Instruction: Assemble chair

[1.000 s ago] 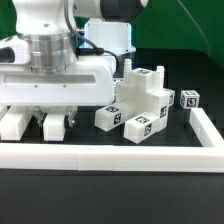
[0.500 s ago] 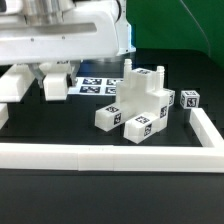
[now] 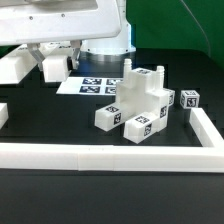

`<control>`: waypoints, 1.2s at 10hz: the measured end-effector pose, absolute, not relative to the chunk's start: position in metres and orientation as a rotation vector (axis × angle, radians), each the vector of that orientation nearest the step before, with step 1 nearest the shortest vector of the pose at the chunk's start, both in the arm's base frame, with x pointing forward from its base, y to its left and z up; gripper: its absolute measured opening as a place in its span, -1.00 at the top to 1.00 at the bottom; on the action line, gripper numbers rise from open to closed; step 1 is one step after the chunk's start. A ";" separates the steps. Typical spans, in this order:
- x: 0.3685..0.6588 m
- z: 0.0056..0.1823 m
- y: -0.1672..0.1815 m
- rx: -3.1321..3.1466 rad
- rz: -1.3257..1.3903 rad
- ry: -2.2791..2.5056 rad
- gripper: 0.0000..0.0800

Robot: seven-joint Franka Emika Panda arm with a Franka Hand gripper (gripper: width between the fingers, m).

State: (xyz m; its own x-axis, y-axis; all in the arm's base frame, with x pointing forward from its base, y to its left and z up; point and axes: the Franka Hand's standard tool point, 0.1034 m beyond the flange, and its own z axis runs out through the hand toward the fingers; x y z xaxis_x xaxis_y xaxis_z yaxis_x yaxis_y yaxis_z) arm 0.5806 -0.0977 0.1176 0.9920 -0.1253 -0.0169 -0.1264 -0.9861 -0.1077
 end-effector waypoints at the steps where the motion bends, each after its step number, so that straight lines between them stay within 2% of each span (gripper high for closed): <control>1: 0.580 0.117 -0.097 -3.016 0.024 0.316 0.29; 4: 0.580 0.120 -0.097 -2.956 0.039 0.635 0.29; 7: 0.579 0.136 -0.086 -2.926 0.034 0.714 0.29; 10: 0.581 0.161 -0.033 -2.882 0.026 0.845 0.29; 11: 0.584 0.165 -0.015 -2.872 0.026 0.871 0.29; 12: 0.586 0.159 -0.003 -2.867 0.031 0.906 0.29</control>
Offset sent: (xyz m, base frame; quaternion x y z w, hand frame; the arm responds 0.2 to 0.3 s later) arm -0.0094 -0.0012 0.0120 -0.0069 -0.0119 0.2035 0.9790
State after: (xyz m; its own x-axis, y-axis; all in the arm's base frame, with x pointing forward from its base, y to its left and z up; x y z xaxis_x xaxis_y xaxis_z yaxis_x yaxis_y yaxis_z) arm 0.5857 -0.0027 0.1586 0.8190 -0.5707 -0.0601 -0.5735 -0.8101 -0.1216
